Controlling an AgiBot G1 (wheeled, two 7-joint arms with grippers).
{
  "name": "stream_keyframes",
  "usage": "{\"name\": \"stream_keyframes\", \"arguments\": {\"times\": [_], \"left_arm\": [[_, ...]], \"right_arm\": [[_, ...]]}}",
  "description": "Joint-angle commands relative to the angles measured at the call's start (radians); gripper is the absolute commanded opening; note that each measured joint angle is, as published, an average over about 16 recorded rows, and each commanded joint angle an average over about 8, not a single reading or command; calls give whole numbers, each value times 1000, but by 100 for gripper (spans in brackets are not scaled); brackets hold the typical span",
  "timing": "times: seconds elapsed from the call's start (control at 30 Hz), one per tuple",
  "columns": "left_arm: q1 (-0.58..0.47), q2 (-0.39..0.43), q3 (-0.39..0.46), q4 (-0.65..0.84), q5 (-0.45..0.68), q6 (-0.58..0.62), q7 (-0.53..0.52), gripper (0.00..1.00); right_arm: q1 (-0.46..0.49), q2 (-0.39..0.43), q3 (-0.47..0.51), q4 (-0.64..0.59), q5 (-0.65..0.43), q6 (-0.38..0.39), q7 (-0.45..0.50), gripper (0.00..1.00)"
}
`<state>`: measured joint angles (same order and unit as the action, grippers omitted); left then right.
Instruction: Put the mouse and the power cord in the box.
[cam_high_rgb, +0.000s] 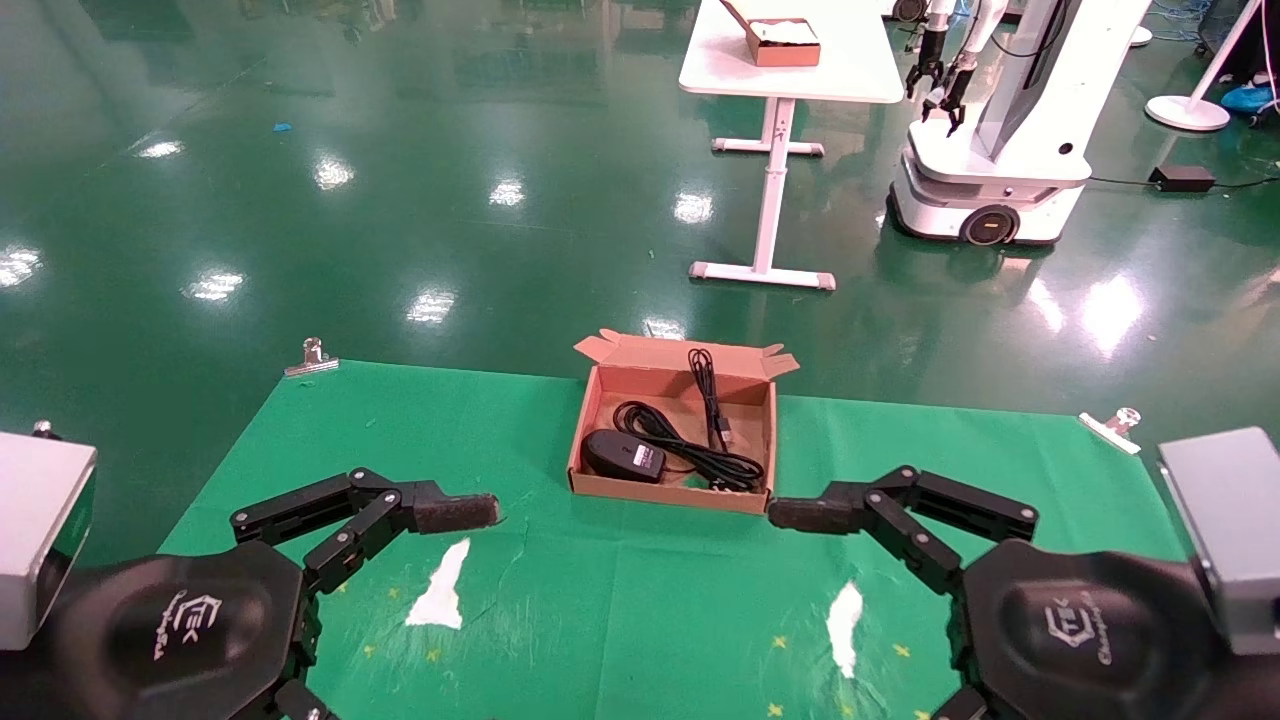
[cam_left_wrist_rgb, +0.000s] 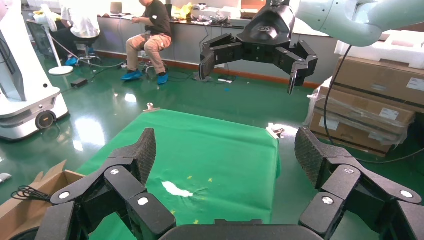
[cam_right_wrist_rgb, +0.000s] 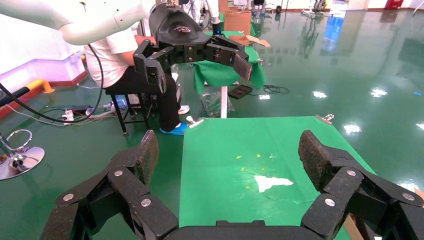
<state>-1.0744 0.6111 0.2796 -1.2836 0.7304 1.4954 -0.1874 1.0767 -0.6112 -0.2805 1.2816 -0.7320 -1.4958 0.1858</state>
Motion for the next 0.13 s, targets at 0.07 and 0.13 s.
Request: {"name": "stream_keyframes", "arguments": {"times": [0.07, 0.13], "left_arm": [[0, 0, 0, 0, 0, 0, 0, 100], [0, 0, 0, 0, 0, 0, 0, 100]], "right_arm": [[0, 0, 0, 0, 0, 0, 0, 100], [0, 0, 0, 0, 0, 0, 0, 100]]}}
